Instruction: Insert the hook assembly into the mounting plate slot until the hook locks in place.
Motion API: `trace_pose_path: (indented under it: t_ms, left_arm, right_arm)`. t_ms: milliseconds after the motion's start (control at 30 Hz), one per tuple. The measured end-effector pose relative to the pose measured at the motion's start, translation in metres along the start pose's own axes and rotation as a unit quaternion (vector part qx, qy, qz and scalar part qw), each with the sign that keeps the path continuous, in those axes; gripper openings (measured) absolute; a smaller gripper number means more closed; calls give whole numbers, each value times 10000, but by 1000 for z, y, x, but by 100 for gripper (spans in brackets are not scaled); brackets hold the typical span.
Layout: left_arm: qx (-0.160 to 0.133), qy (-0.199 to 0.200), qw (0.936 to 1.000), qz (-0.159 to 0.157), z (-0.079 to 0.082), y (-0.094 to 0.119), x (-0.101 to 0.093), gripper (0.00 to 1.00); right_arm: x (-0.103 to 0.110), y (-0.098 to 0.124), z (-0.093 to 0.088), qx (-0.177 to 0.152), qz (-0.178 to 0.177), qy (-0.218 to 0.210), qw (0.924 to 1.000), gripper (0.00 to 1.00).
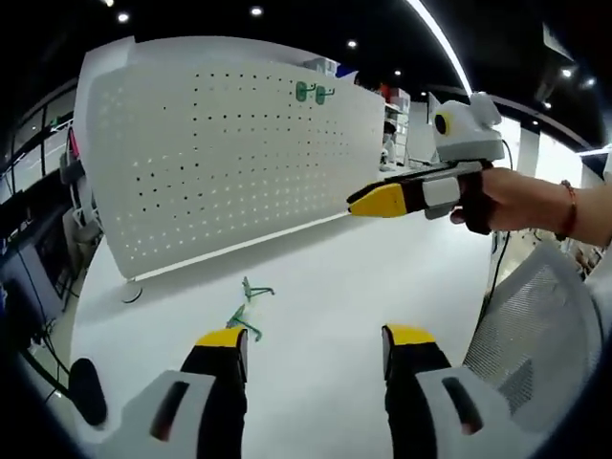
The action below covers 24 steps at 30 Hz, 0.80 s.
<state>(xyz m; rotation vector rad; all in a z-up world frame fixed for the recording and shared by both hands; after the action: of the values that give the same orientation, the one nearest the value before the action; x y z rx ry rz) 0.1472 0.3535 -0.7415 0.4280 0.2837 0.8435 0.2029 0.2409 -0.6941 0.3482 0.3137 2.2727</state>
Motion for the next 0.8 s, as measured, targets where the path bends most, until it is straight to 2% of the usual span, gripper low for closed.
trace_pose_path:
  t_ms: [233, 333, 800]
  left_arm:
    - [101, -164, 9998, 76, -4, -6, 10, 55]
    - [64, -124, 9999, 74, -3, -9, 13, 53]
    - [225, -183, 9995, 153, -8, -21, 30, 46]
  right_arm:
    - [4, 1, -3, 5, 68, 8, 10000, 29]
    - [6, 2, -4, 4, 81, 51, 10000, 30]
    - [9, 4, -10, 55, 138, -2, 9999, 30]
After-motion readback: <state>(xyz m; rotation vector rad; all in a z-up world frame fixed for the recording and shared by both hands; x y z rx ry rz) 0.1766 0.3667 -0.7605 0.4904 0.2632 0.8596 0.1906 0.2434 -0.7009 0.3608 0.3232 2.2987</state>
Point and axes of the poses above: the point that each gripper's makers call its tool centre point, and the gripper's own axes: y roughly backward along the fingers, x roughly to its left, z roughly out of its top, the point moved 1 cm from there along y, roughly backward along the fingers
